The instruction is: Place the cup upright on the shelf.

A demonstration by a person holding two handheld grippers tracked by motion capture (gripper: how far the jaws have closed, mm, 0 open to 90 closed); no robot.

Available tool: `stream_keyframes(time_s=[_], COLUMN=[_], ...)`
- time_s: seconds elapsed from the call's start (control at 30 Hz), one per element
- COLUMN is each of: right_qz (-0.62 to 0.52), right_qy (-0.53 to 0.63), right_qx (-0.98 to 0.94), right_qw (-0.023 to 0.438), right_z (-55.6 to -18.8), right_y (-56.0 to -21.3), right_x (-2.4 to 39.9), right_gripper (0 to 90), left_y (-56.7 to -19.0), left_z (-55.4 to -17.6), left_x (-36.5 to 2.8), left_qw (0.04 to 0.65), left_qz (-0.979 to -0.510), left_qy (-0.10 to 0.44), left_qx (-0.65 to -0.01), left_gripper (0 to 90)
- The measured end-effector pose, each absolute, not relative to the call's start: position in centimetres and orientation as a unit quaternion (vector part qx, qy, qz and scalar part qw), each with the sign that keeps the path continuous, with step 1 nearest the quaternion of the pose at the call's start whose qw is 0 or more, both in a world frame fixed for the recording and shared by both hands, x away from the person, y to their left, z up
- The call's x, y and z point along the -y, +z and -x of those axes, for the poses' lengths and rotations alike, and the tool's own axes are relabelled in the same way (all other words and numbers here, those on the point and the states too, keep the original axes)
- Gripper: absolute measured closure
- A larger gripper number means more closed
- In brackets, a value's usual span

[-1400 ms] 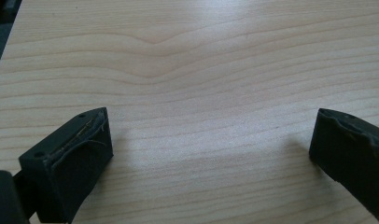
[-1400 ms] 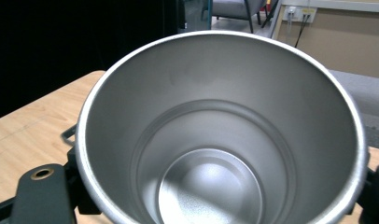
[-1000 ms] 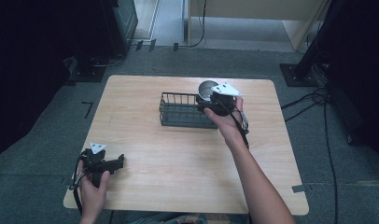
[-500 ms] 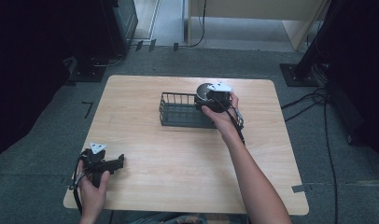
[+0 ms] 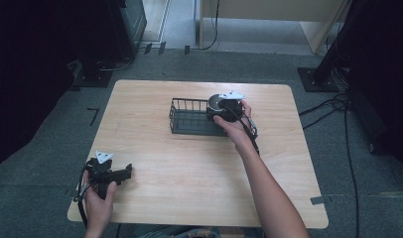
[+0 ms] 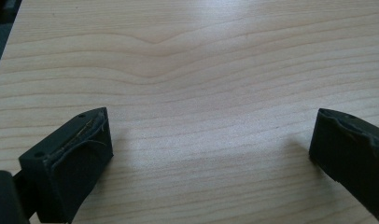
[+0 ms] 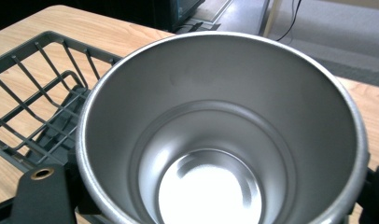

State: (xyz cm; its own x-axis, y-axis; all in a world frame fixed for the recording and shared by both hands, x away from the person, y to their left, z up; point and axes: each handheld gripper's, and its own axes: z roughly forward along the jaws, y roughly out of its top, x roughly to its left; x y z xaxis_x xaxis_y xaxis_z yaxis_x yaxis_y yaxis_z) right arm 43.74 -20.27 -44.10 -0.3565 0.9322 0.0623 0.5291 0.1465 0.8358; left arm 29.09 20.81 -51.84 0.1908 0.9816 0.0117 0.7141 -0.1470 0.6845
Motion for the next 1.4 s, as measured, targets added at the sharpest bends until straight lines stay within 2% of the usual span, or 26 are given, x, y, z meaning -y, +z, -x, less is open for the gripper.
stream_keyframes(time_s=[0.47, 0.73, 0.9, 1.4], right_qz=[-0.514, -0.512, -0.510, -0.496], right_qy=[0.385, 0.387, 0.387, 0.418], right_qx=[-0.730, -0.731, -0.731, -0.718], right_qw=[0.231, 0.232, 0.235, 0.250], right_z=[-43.7, -43.4, -43.1, -40.0], right_y=[-44.6, -44.2, -43.5, -41.2], right_x=[20.3, 20.5, 20.9, 22.8], right_gripper=[17.0, 12.3, 0.0, 0.0], left_y=[-51.8, -51.8, -51.8, -51.8], left_z=[-29.1, -29.1, -29.1, -29.1], left_x=[-20.8, -20.8, -20.8, -20.8], left_qw=[0.281, 0.281, 0.281, 0.281], left_qz=[-0.719, -0.719, -0.719, -0.719], left_qy=[0.238, 0.238, 0.238, 0.238], left_qx=[-0.590, -0.590, -0.590, -0.590], left_gripper=[0.0, 0.0, 0.0, 0.0])
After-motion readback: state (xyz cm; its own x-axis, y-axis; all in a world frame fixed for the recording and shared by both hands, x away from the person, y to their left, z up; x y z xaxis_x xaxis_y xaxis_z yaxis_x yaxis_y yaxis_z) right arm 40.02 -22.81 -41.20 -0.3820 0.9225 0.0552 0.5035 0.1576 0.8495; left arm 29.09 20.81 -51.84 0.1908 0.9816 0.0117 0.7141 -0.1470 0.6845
